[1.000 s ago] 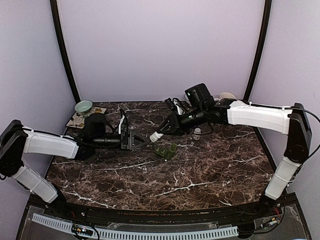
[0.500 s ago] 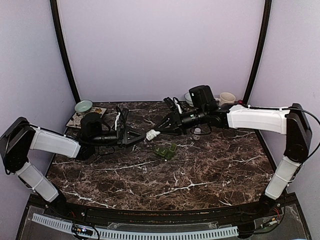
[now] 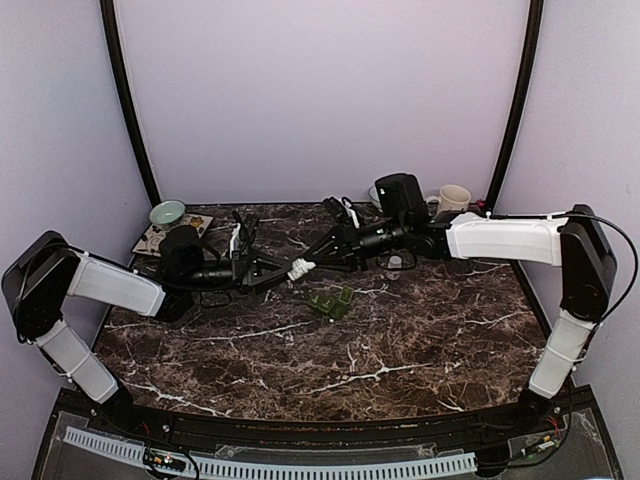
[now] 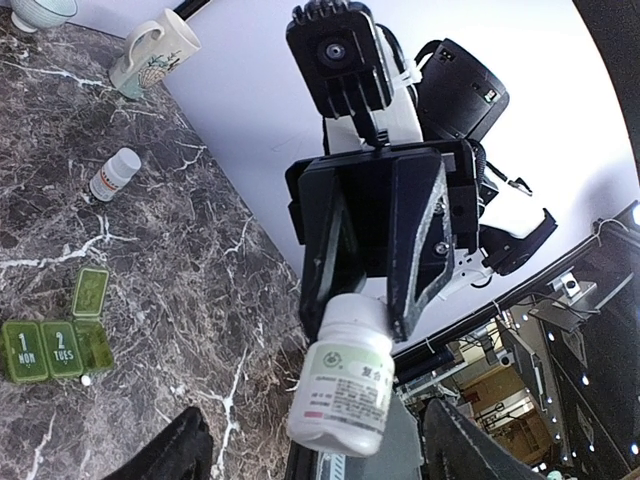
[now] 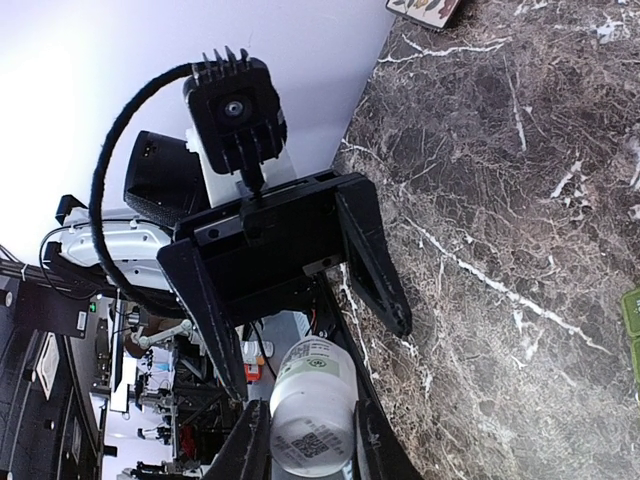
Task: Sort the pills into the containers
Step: Pass from the right arm to the left
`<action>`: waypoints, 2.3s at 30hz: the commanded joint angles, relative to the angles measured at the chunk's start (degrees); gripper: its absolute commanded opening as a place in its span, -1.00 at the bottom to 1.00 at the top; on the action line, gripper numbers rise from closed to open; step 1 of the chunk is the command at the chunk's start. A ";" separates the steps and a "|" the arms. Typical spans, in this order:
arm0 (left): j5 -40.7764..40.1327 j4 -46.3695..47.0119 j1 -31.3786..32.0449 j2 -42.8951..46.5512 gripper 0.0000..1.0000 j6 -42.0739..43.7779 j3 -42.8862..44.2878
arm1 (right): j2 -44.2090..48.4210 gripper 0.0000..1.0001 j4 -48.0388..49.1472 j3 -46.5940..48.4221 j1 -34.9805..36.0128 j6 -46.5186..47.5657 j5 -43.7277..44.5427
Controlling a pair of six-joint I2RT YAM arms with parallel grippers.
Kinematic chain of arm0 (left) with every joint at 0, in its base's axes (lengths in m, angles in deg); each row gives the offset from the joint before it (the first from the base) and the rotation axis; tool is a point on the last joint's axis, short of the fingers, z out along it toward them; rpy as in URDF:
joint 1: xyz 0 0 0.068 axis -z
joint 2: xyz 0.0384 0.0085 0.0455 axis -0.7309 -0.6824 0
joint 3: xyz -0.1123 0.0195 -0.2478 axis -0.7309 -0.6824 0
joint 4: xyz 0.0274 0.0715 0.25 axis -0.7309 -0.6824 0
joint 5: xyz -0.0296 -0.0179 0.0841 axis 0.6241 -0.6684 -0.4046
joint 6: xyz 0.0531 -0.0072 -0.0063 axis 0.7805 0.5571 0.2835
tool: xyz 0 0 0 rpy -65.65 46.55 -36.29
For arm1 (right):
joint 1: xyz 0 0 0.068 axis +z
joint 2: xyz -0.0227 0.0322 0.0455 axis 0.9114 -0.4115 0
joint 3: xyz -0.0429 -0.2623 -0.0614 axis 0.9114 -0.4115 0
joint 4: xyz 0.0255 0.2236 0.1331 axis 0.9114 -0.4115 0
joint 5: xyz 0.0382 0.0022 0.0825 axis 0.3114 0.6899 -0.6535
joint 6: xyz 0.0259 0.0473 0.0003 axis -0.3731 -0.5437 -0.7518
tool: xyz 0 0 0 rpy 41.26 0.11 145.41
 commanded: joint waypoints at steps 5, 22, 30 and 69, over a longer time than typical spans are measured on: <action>2.35 4.53 -0.08 -0.19 0.37 -1.65 -0.31 | -1.80 -1.00 5.22 0.21 -0.44 -2.20 -1.71; 3.59 8.44 -0.12 -2.58 0.16 -4.14 0.64 | -3.80 -1.00 9.51 0.33 -0.79 -5.55 -2.62; 3.43 11.28 -0.08 -3.72 0.04 -5.66 0.77 | -4.21 -1.00 9.90 0.20 -0.79 -5.95 -2.64; 2.75 13.47 -0.08 -3.91 -0.77 -7.75 3.16 | -3.42 -1.00 12.21 -2.34 -0.89 -6.34 -2.14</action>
